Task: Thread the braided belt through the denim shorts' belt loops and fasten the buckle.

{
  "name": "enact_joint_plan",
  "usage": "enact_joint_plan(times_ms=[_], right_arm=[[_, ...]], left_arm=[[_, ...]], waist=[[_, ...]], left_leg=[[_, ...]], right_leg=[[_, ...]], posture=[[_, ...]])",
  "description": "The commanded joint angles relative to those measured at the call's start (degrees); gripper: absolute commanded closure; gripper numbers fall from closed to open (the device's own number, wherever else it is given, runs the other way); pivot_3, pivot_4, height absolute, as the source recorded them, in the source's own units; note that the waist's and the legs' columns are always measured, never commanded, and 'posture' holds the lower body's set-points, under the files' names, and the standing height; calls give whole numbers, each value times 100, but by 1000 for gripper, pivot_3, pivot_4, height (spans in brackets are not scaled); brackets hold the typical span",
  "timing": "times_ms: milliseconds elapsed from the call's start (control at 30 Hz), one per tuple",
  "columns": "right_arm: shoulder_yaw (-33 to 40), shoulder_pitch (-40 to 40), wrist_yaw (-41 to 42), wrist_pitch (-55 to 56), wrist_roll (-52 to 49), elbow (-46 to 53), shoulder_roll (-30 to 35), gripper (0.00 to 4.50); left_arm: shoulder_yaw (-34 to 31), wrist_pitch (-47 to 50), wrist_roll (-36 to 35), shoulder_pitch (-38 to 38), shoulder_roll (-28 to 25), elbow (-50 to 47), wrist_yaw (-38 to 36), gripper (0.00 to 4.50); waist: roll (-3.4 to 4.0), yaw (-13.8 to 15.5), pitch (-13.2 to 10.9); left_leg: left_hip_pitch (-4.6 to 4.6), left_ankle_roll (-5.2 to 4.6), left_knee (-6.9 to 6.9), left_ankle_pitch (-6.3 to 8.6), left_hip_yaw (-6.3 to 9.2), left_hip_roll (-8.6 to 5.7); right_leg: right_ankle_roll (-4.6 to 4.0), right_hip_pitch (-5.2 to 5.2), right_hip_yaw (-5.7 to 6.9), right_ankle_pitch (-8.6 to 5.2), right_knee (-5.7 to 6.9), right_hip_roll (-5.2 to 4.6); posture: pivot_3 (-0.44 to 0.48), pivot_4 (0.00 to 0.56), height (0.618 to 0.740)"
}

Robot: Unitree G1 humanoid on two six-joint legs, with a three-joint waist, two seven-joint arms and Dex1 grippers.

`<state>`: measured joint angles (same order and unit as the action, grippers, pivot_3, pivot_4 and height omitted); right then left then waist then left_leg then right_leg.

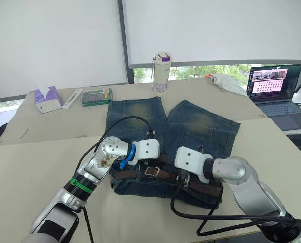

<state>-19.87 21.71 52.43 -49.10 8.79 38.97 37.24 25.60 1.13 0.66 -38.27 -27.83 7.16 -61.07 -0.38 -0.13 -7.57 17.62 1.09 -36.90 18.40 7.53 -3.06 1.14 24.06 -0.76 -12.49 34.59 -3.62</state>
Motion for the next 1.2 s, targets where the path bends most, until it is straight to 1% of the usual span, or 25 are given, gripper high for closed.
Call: enact_joint_plan(times_ms=[33,100,167,200,300,533,633,800,967,1000,1100,1133,1167,1200], right_arm=[[343,53,12,-312,-463,356,-92,3787],[465,-59,-64,-430,-557,469,-13,3219],[625,-207,-500,-453,-310,307,62,2458],[657,-313,-580,-400,-247,249,184,2193],[794,-670,-718,-167,-236,98,483,2193],[1071,-889,-927,-7,-427,-61,541,2193],[1232,-874,-790,-166,-851,114,361,2193],[1047,-767,-840,-68,-957,135,415,2193],[1042,-683,-796,-165,-1228,299,384,2193],[1045,-681,-799,-184,-1263,306,403,2705],[1049,-695,-763,-188,-1382,339,494,3681],[1052,-698,-762,-184,-1408,341,513,4095],[1051,-698,-764,-189,-1428,359,540,4397],[1048,-696,-770,-194,-1446,372,561,4458]], left_arm=[[-164,-117,62,-66,46,-7,103,4460],[-317,-88,-10,-31,58,3,175,4500],[-570,47,-258,72,78,-59,215,4500],[-670,88,-343,129,70,-106,221,4500],[-902,106,-450,288,3,-179,267,4500],[-1112,169,-577,509,-148,-372,189,4500],[-1126,221,-612,565,-188,-456,206,4500],[-1132,326,-605,657,-204,-577,229,4500],[-1147,382,-601,698,-214,-645,249,4500],[-1149,393,-604,700,-210,-652,253,4500],[-1151,406,-606,707,-205,-661,258,4500],[-1153,407,-607,706,-201,-656,261,4500],[-1176,393,-622,709,-206,-648,261,4500],[-1192,382,-634,712,-210,-642,260,4500]], waist=[[0,2,0],[0,10,0],[-2,11,1],[-2,16,3],[-3,32,3],[-3,22,3],[-4,20,3],[-3,15,3],[-3,19,3],[-3,17,3],[-4,19,4],[-3,20,4],[-3,20,4],[-4,20,4]], left_leg=[[0,-1,0,0,0,1],[1,-2,0,0,0,0],[1,-3,-5,1,0,0],[0,-3,-6,1,-1,0],[-3,-4,-5,0,-2,-1],[-5,-2,-5,-2,-6,-2],[-5,-3,-5,-2,-6,-2],[-6,-4,-6,-1,-8,-2],[-7,-4,-6,-1,-8,-3],[-7,-4,-6,-1,-8,-3],[-7,-5,-6,-1,-9,-3],[-7,-5,-7,-1,-11,-4],[-7,-5,-8,-1,-13,-3],[-7,-5,-8,-1,-14,-3]], right_leg=[[1,0,0,0,2,1],[2,1,2,-1,5,2],[1,1,2,0,12,2],[1,1,0,0,18,0],[2,3,0,-1,23,-8],[2,2,0,-1,30,-4],[2,0,-1,-1,29,-5],[1,0,-2,-1,30,-5],[0,0,-1,0,32,-5],[0,0,-2,0,32,-5],[0,-1,-1,0,32,-4],[0,-1,0,0,33,-4],[-1,-1,-1,1,33,-4],[-1,-1,-1,1,33,-4]], posture=[[0,150,740],[0,150,740],[0,150,740],[0,150,740],[0,150,740],[0,150,740],[0,150,740],[0,150,740],[0,150,740],[0,150,740],[0,150,740],[0,150,740],[0,150,740],[0,150,740]])
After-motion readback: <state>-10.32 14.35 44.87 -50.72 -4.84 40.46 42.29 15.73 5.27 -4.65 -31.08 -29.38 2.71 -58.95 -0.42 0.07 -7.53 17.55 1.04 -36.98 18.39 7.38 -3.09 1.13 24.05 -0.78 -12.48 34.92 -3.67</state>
